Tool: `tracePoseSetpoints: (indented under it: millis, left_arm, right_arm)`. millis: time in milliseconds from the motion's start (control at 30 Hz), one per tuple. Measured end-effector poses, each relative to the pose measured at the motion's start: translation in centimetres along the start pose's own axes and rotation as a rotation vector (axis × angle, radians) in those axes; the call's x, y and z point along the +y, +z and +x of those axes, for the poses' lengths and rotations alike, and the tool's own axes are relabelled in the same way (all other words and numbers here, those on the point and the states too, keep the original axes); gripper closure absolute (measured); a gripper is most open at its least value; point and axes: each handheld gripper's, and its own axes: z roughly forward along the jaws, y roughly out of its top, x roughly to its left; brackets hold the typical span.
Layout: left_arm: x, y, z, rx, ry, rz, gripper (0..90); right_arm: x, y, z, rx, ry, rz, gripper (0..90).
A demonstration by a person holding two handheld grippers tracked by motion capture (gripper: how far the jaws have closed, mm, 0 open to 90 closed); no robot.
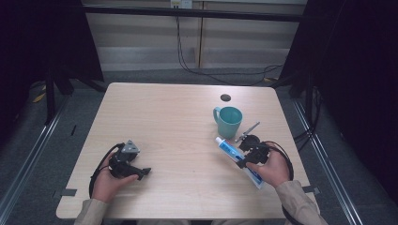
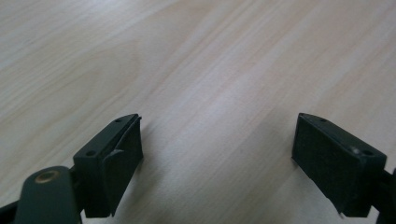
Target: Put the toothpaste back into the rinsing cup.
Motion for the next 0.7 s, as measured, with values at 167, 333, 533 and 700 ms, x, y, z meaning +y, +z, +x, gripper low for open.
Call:
tracePoseSetpoints:
  millis: [167, 333, 533, 700]
  left_arm:
    - [1.8, -0.3, -0.4, -0.034, 0.055, 0.064, 16.3]
    - [3.9, -1.0, -0.8, -0.025, 0.136, 0.133, 16.6]
    - [6.4, -1.7, -1.5, -0.02, 0.221, 0.142, 16.9]
    - [7.8, -1.6, -2.3, -0.033, 0.272, 0.146, 16.9]
  right_arm:
    - [0.6, 0.2, 0.4, 0.022, -0.023, 0.005, 74.6]
    - [1.2, 0.0, 0.8, 0.033, -0.043, 0.0, 74.6]
    - [1.7, -0.5, 1.3, 0.036, -0.081, 0.004, 74.5]
    - [2.1, -0.7, 1.5, 0.048, -0.098, -0.004, 74.5]
